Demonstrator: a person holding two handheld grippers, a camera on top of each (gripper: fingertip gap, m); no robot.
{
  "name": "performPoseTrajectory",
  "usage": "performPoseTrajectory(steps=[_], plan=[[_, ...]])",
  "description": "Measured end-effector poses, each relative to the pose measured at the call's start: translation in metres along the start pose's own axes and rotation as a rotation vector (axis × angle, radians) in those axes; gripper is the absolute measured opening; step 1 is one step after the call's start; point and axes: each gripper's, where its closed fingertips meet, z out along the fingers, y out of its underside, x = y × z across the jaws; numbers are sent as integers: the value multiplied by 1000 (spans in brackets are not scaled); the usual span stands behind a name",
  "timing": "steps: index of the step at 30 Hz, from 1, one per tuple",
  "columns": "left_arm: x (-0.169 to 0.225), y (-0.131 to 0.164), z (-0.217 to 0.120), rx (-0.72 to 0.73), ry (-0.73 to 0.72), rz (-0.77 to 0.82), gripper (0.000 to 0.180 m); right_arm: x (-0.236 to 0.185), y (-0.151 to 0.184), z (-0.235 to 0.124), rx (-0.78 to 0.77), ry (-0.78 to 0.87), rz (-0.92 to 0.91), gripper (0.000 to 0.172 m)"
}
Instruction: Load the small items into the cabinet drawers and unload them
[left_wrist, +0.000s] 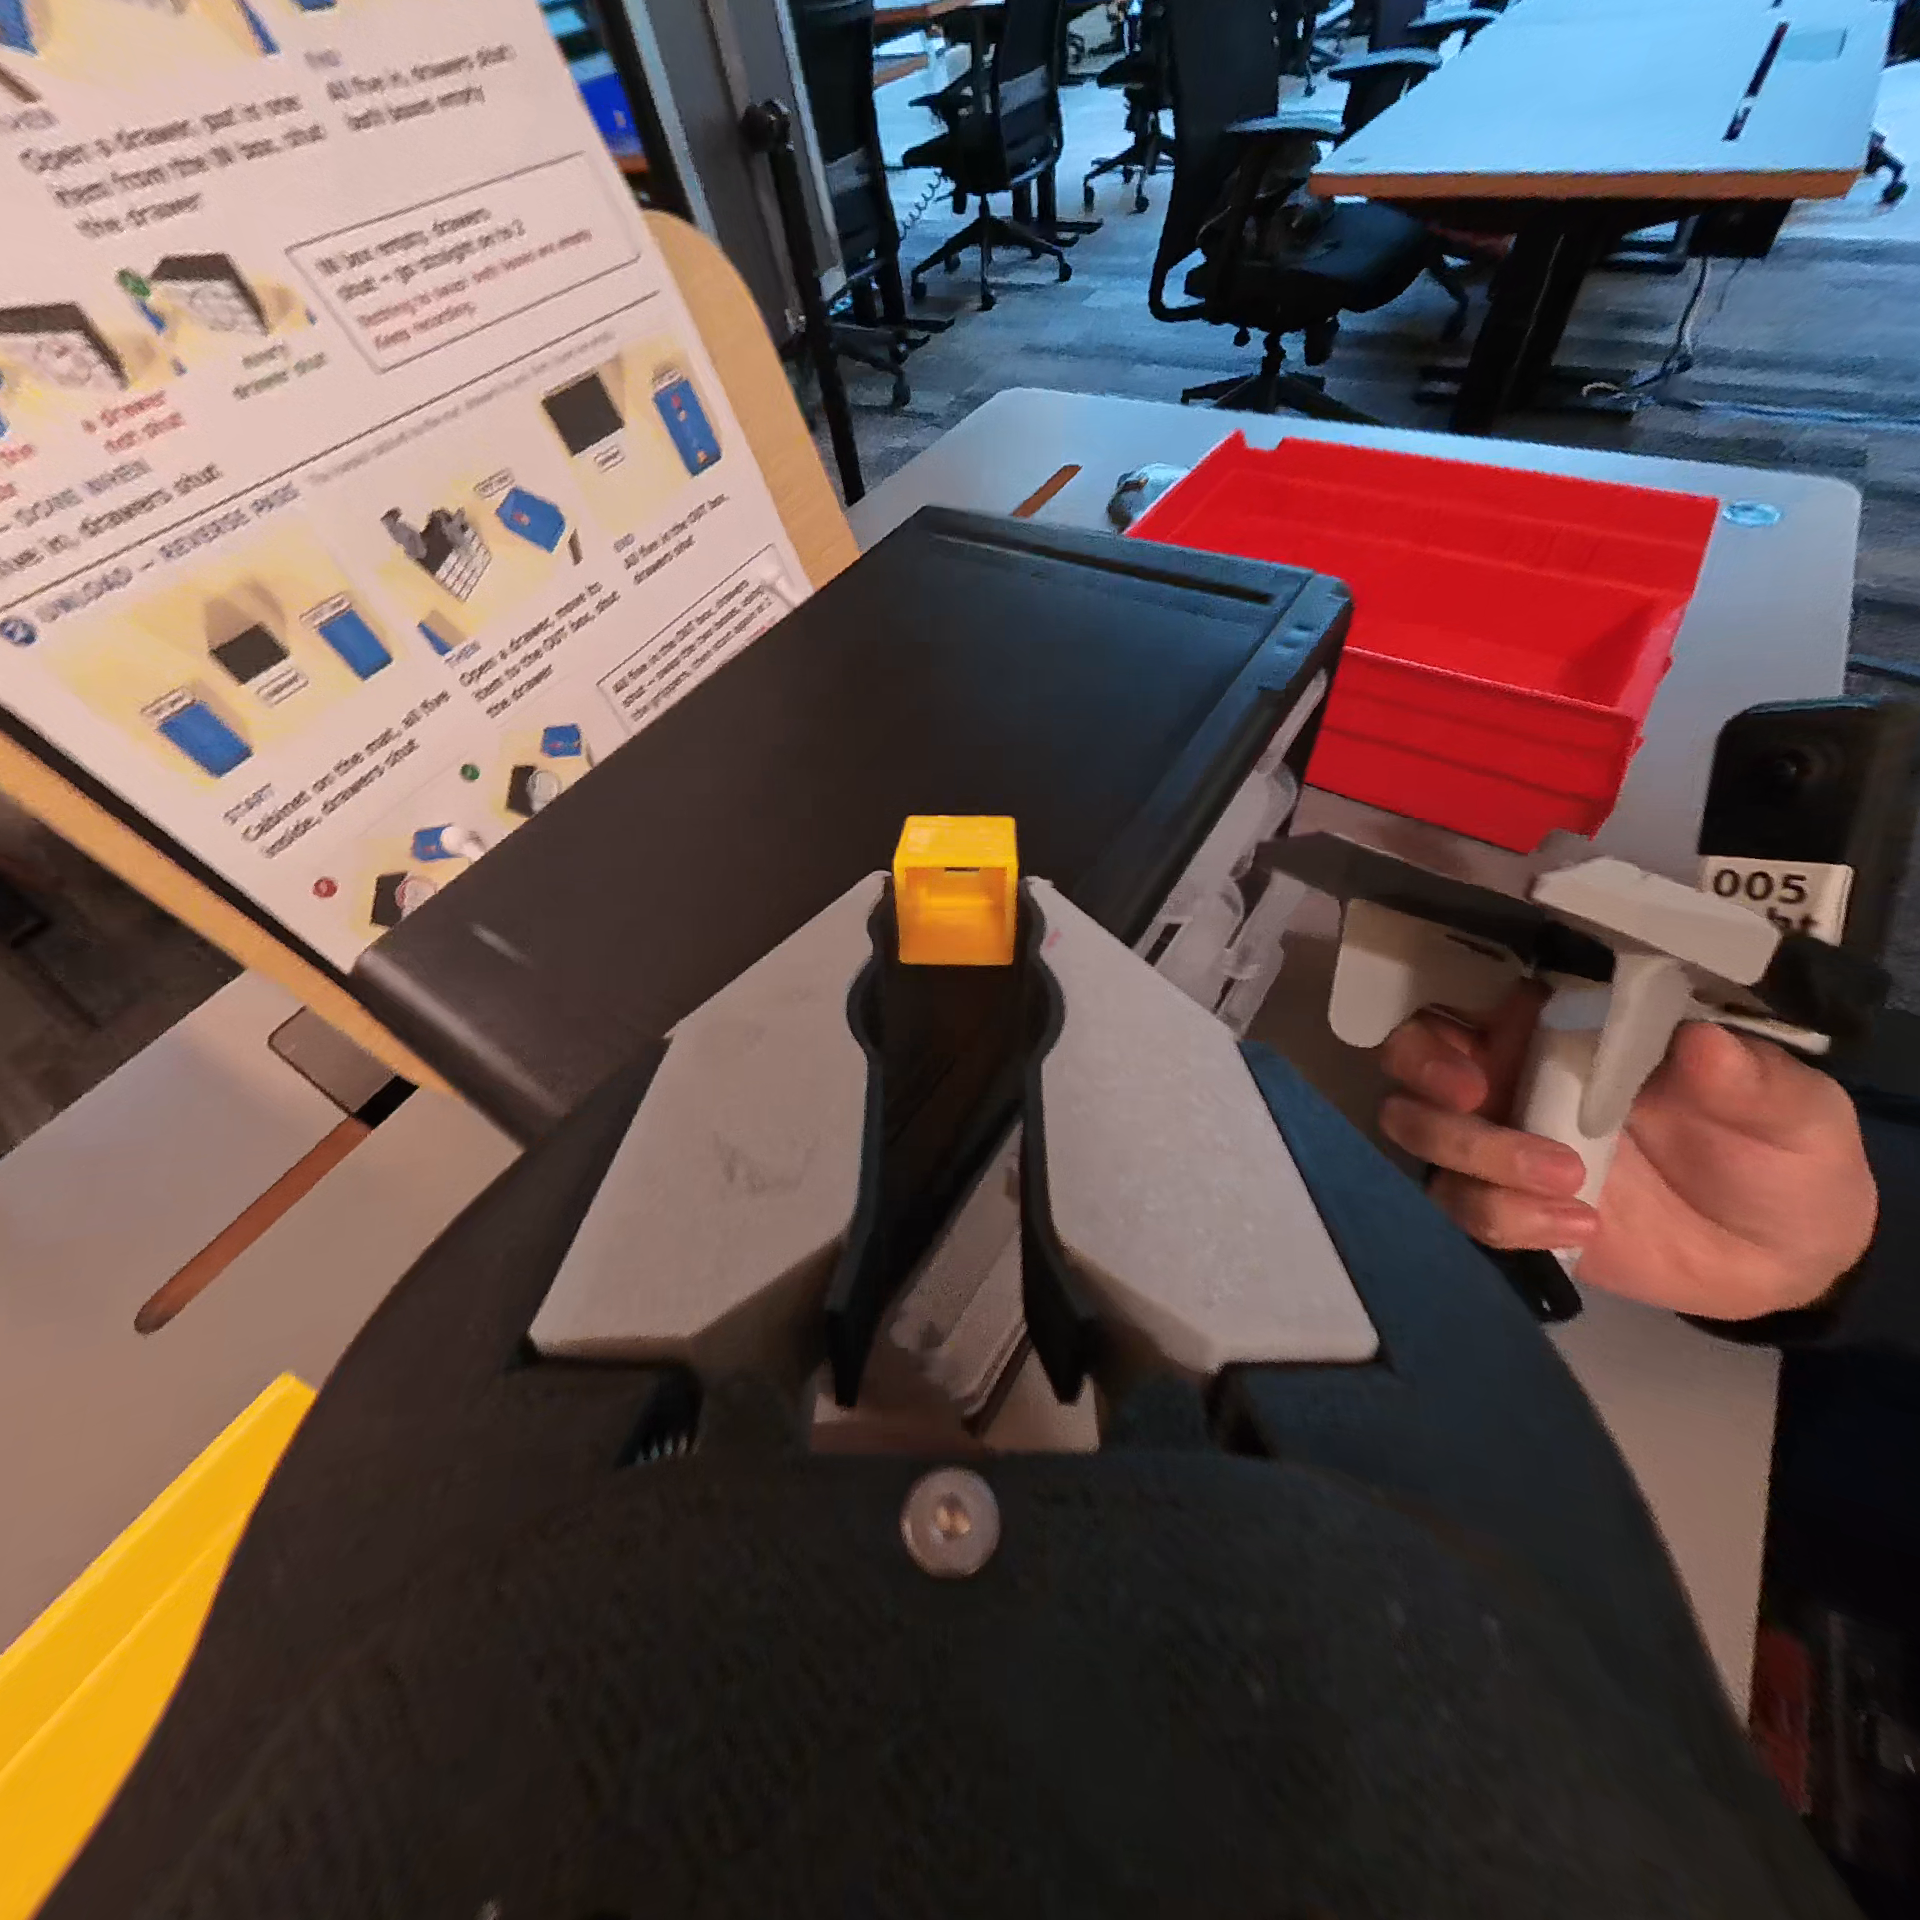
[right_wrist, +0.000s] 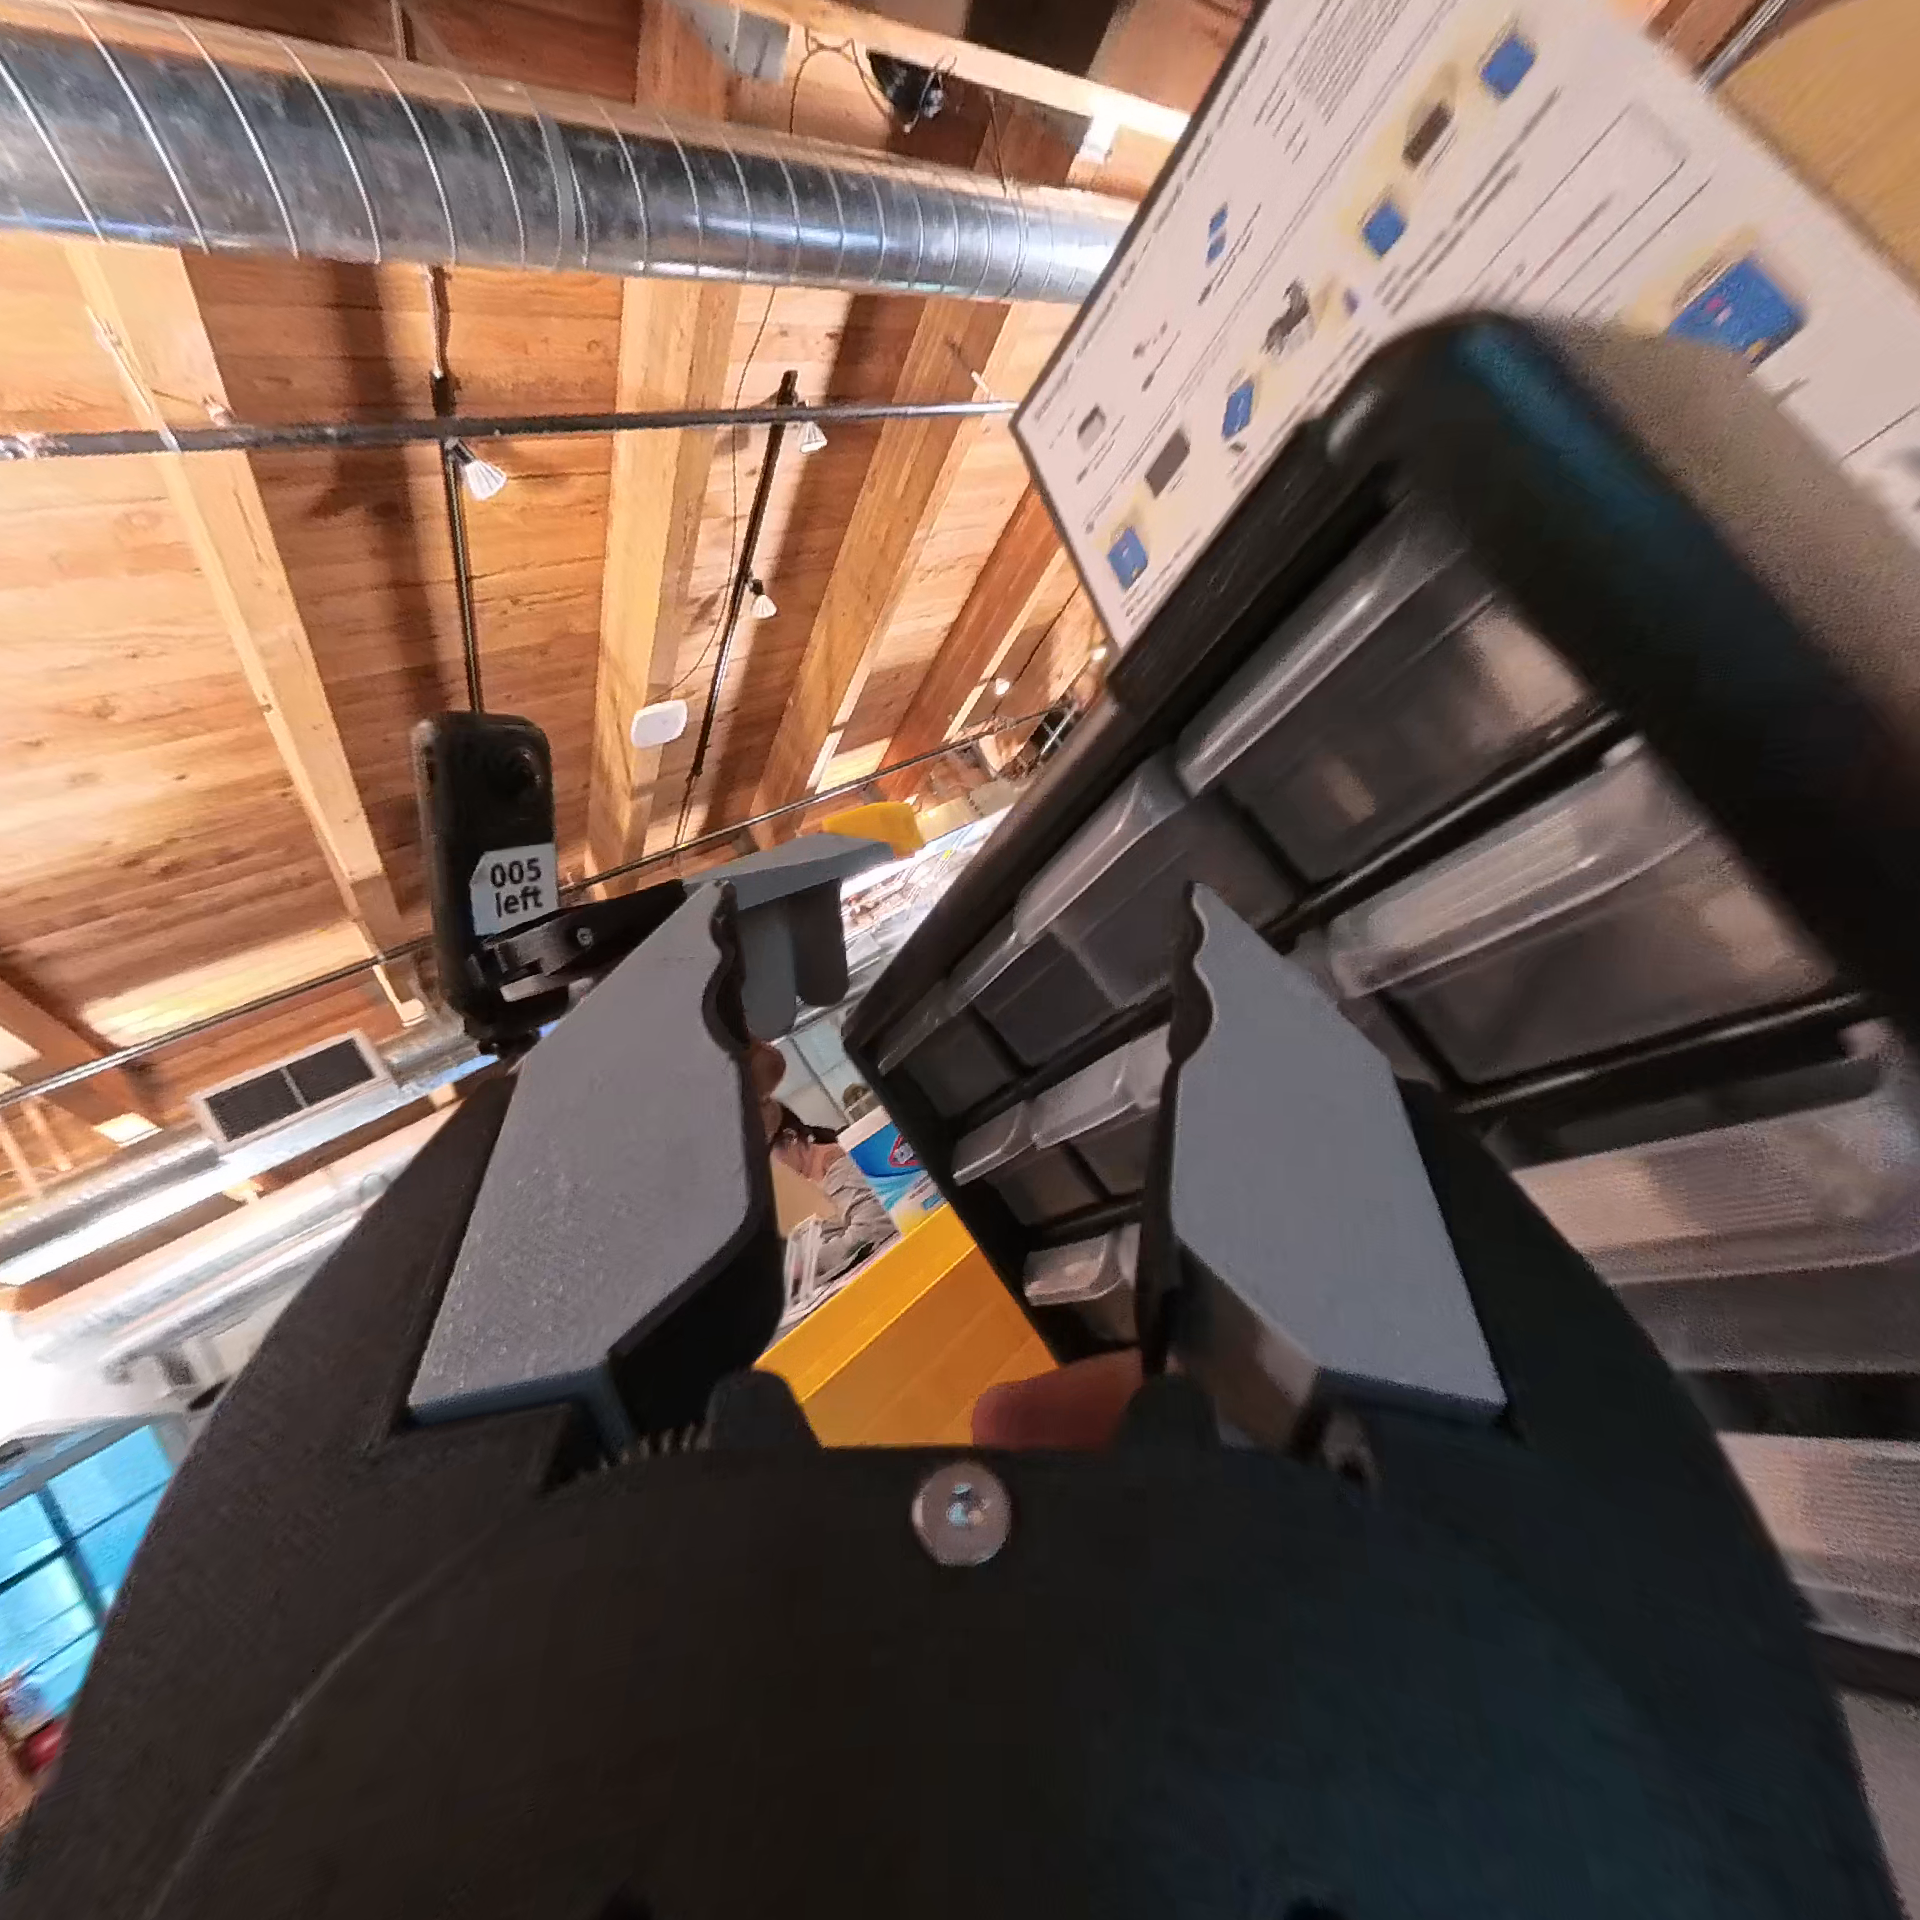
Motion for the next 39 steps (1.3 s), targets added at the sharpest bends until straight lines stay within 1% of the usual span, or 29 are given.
performPoseTrajectory(steps=[3,6,10,13,15,19,22,27,29,39], plan=[[17,-5,15,-21,29,53,21,10,-18,-3,35,22,-15,80],[34,-10,30,-28,67,83,21,17,-28,-5,60,35,-28,80],[52,-17,46,-31,134,73,21,22,-35,-4,80,30,-29,80],[59,-17,56,-51,149,83,21,25,-35,-1,81,17,-13,76],[62,-16,62,-69,156,92,21,25,-36,-1,91,11,-12,76],[65,-18,66,-74,163,95,20,23,-38,-2,123,-26,28,78],[65,-17,67,-82,157,103,20,19,-45,-5,163,-88,74,73],[65,-17,67,-82,152,108,20,22,-48,-7,178,-141,152,66],[65,-17,67,-81,154,102,20,22,-49,-7,178,-162,183,66],[64,-16,65,-80,151,97,20,10,-42,-20,104,-194,107,61]])
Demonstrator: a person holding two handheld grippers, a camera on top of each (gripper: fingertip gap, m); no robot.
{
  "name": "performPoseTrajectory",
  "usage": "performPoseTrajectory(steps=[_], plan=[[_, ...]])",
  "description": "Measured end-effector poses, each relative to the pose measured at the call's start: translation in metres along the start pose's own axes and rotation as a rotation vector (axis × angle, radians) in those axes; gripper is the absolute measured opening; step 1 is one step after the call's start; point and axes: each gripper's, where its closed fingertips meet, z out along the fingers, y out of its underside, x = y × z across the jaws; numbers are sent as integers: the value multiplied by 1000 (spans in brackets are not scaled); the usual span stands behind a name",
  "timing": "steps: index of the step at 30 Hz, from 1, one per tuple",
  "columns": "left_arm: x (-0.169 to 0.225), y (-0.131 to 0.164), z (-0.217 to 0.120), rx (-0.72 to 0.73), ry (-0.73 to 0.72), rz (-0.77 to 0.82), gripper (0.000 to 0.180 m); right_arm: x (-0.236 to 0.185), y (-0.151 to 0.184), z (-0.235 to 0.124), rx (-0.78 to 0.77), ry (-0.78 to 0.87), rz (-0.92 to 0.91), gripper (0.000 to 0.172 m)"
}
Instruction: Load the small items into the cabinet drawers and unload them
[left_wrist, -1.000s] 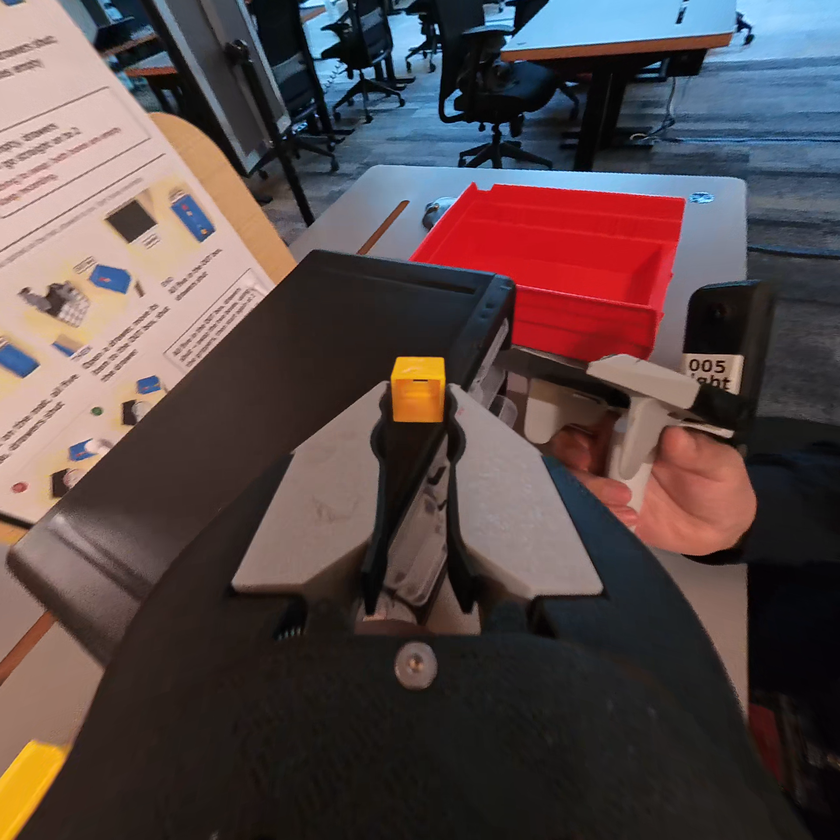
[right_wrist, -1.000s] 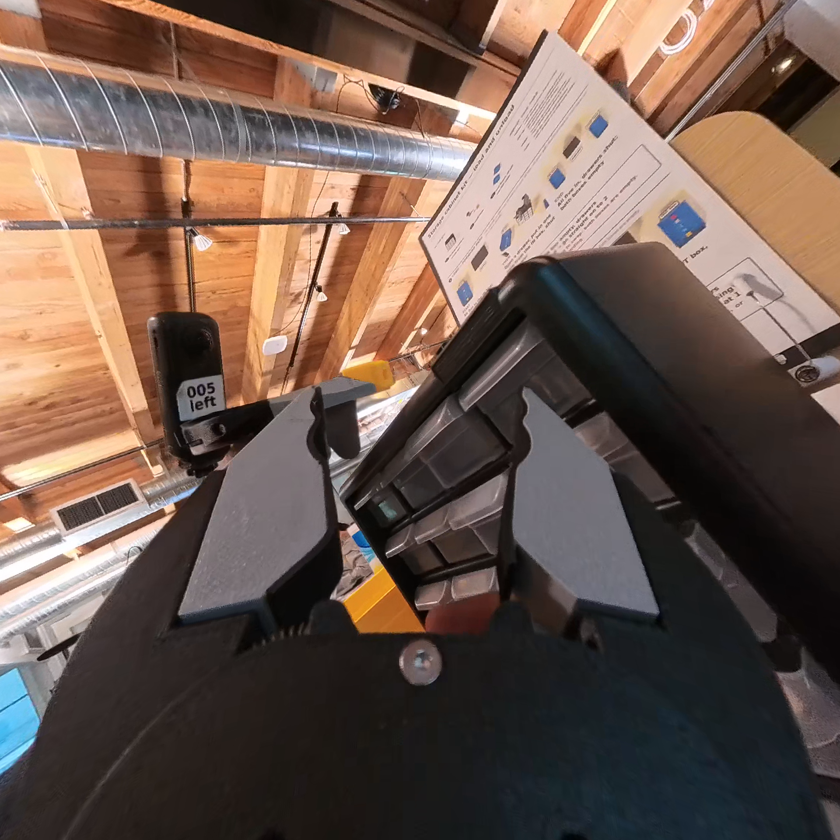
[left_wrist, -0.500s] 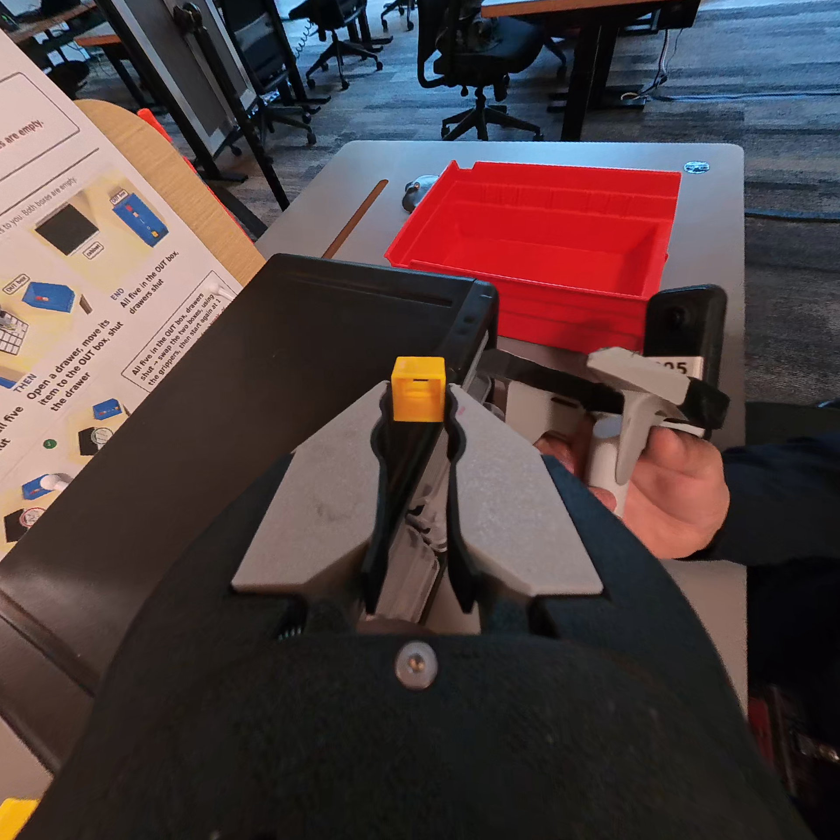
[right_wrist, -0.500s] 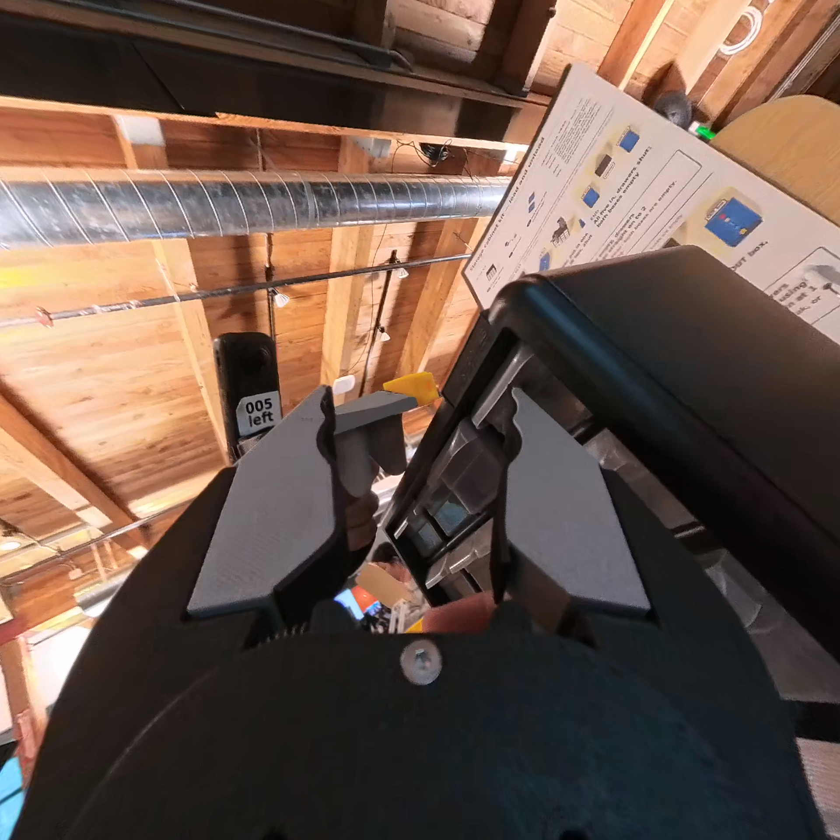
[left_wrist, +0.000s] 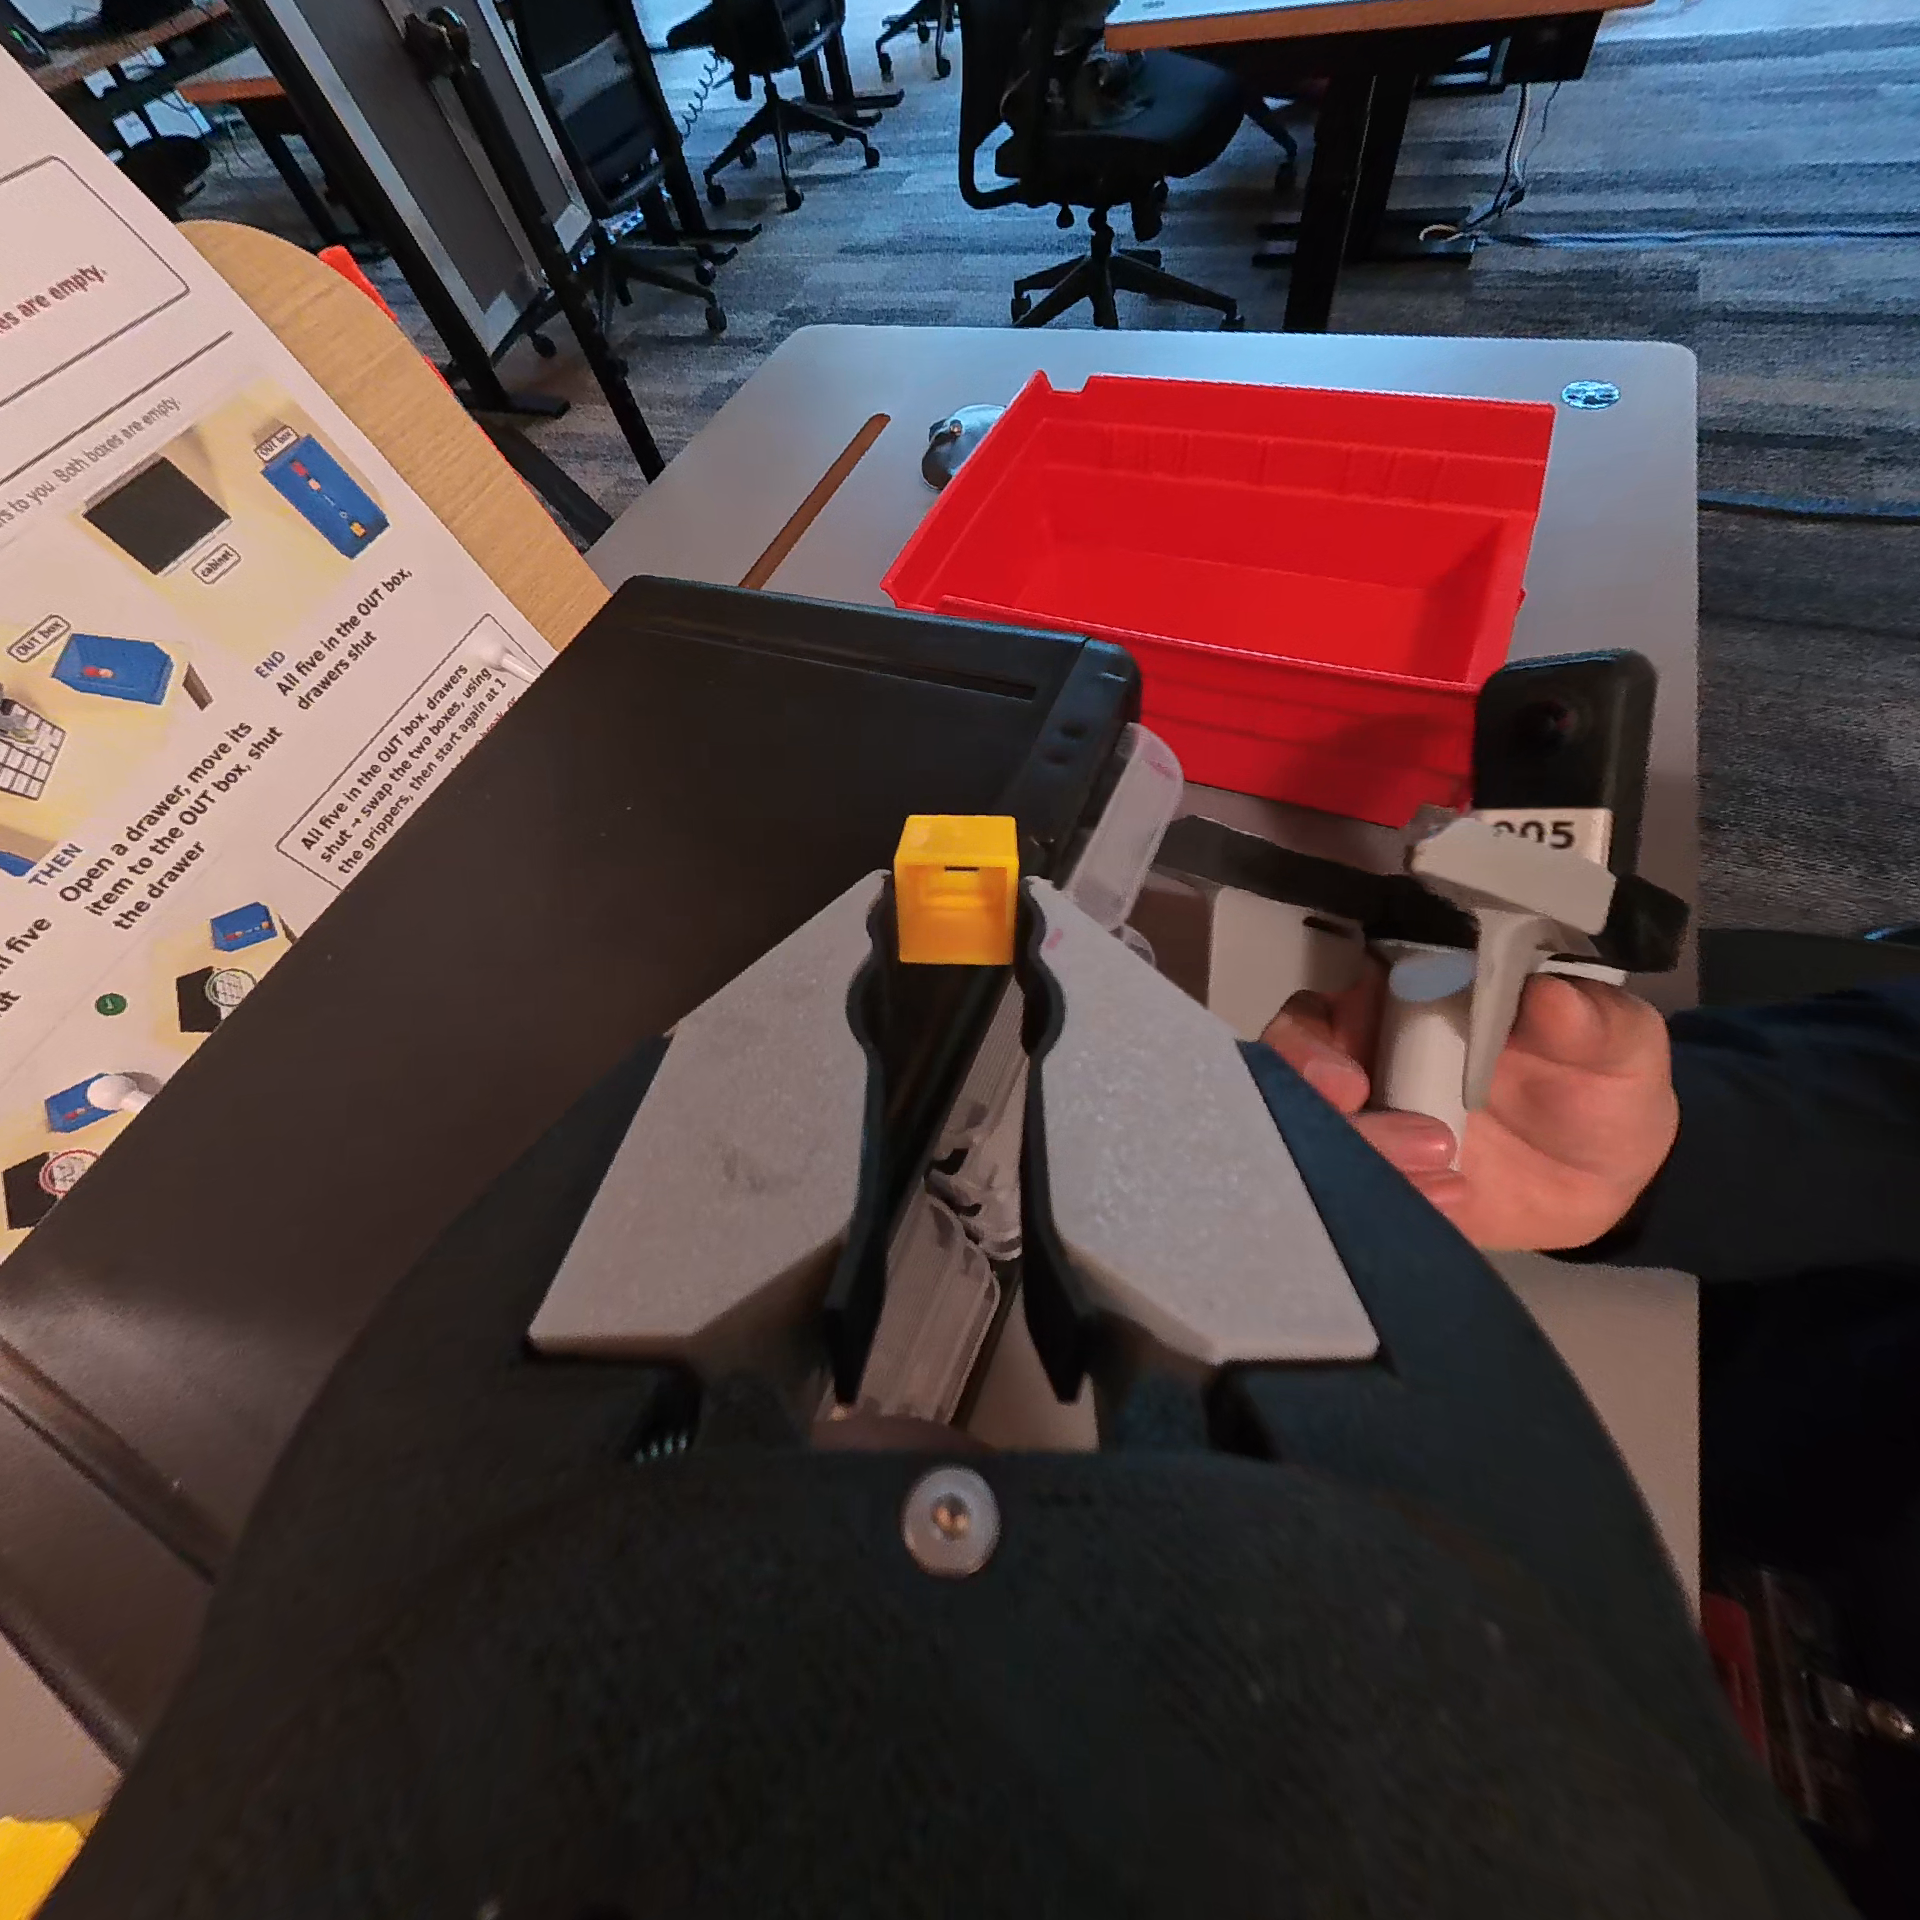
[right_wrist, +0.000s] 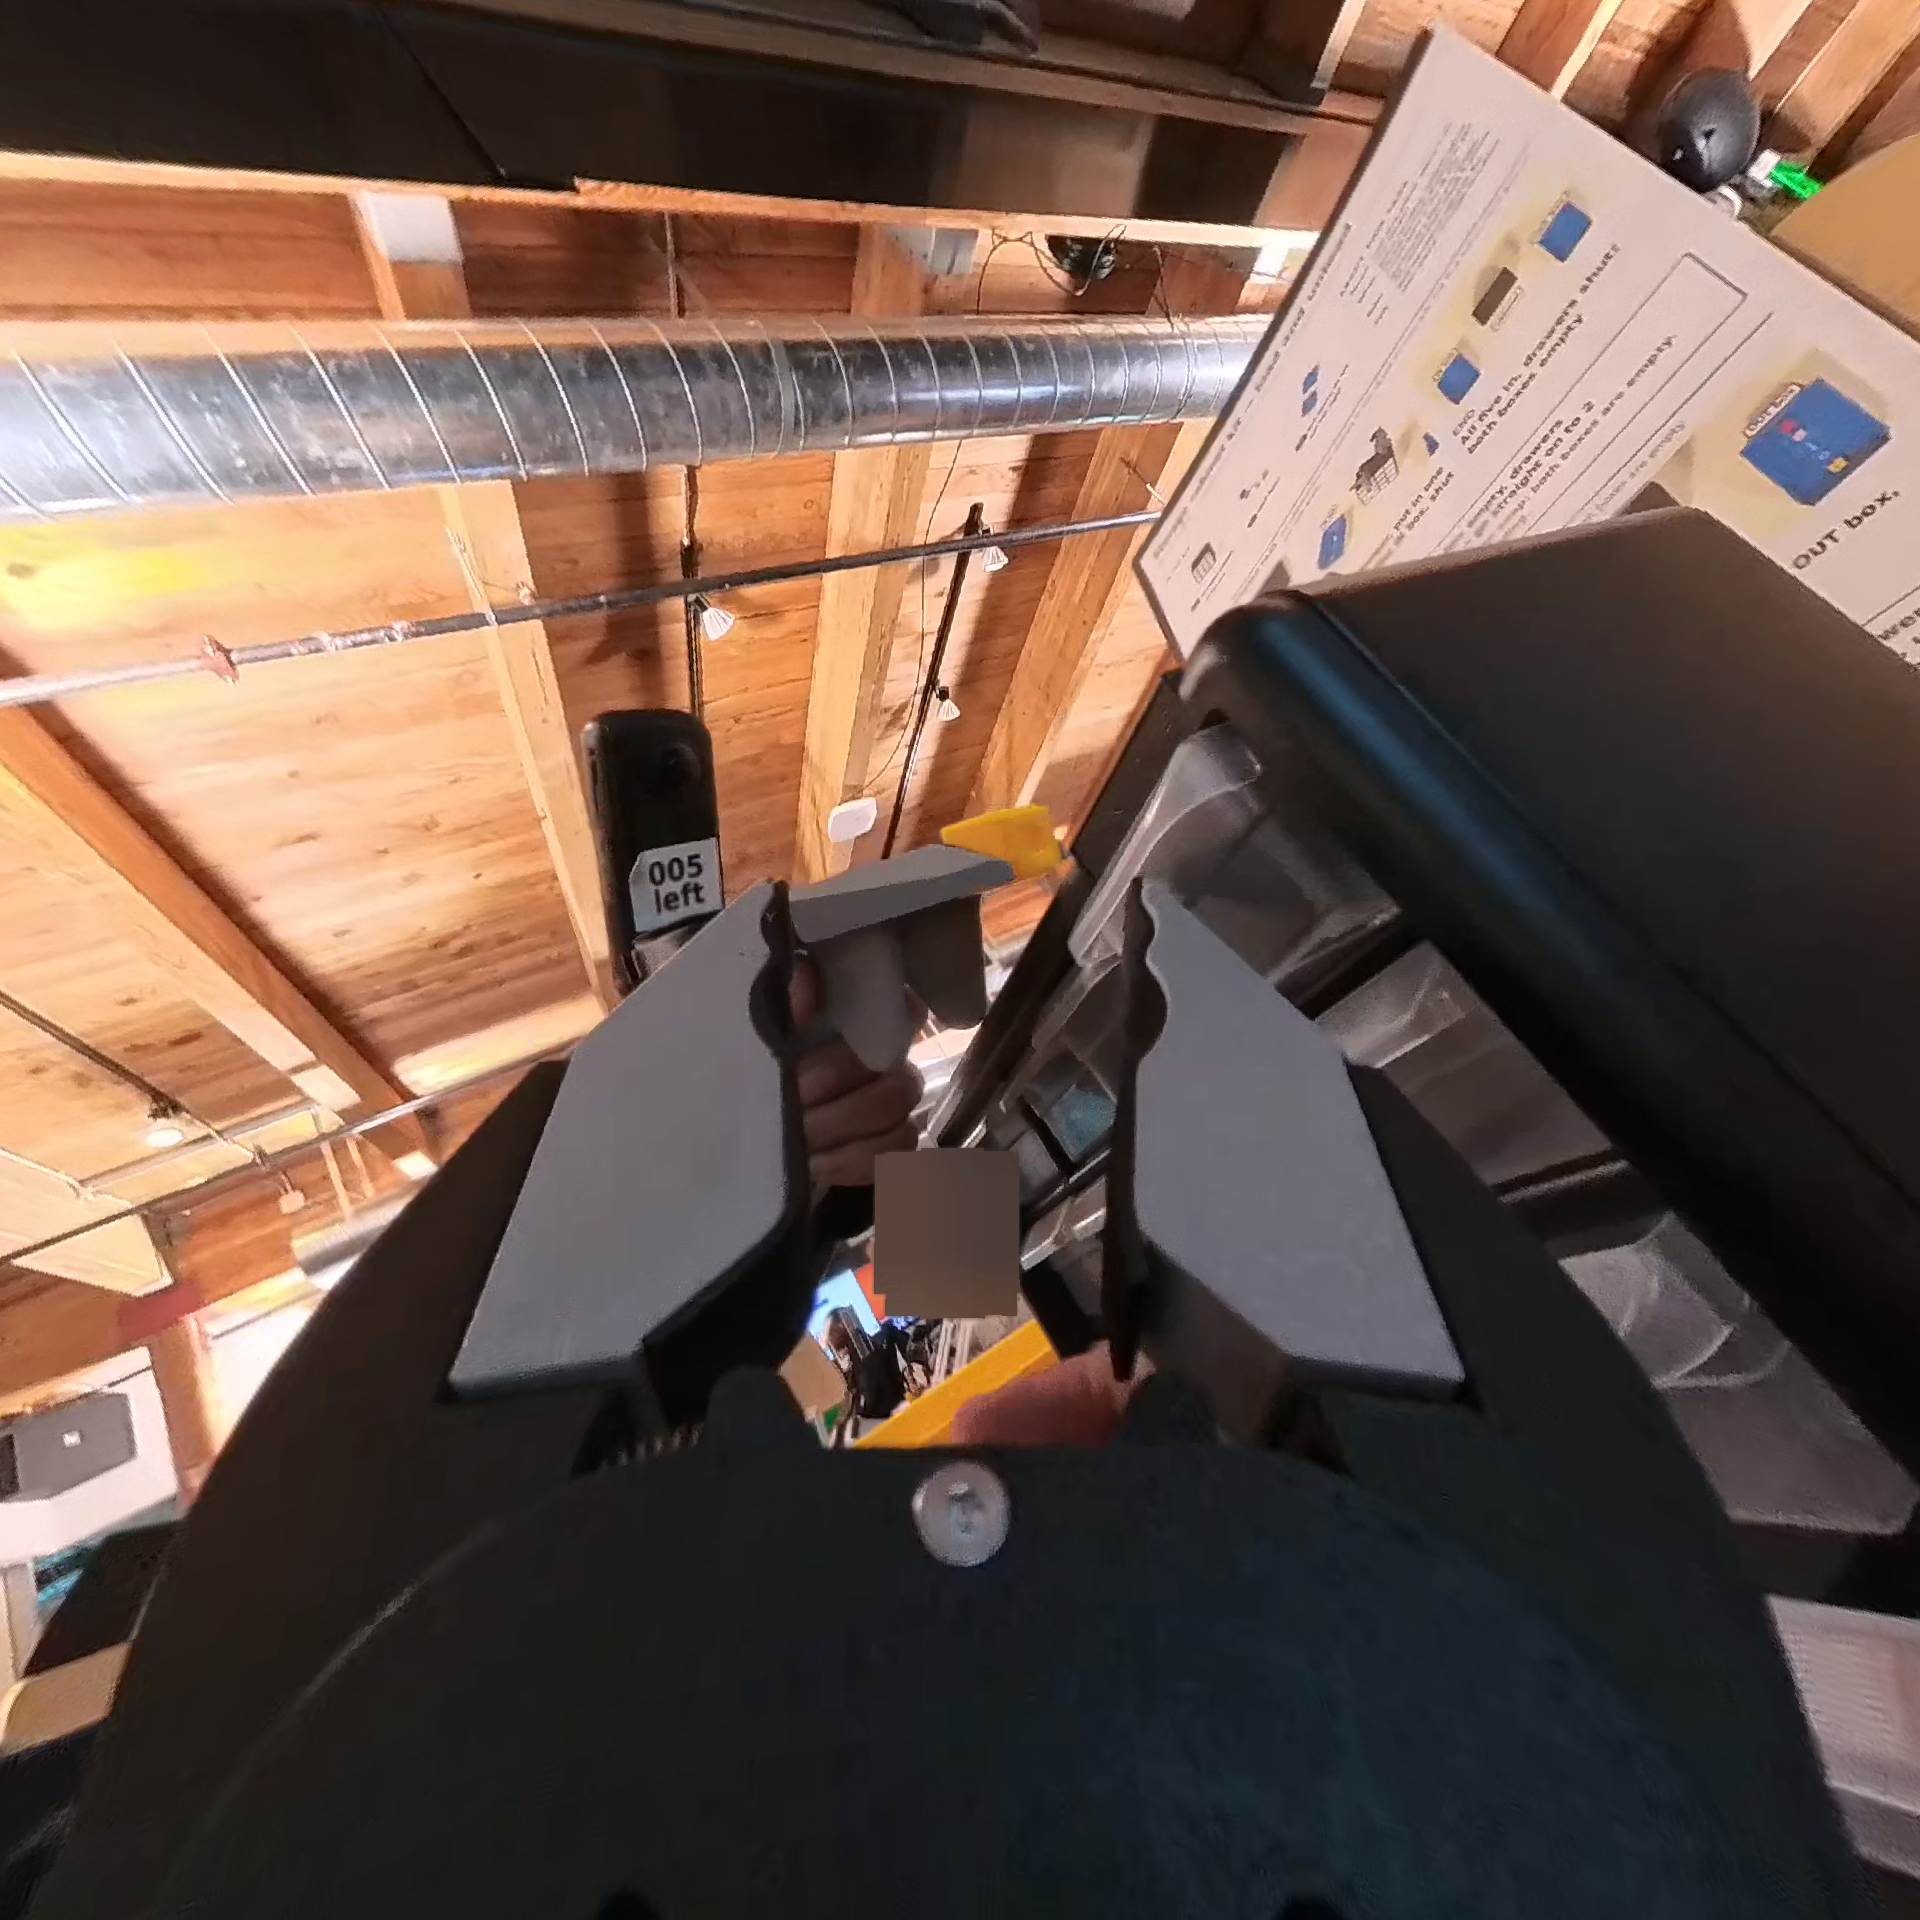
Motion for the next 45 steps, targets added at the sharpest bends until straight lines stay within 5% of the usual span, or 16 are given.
performPoseTrajectory(steps=[30,34,45], plan=[[12,-5,-3,29,52,-9,21,-29,-1,-31,-104,-21,-88,58],[24,-14,0,30,84,17,21,-39,-9,-37,-137,-52,-126,46],[50,-3,36,-177,170,49,20,-56,-27,-44,-303,-32,-360,39]])
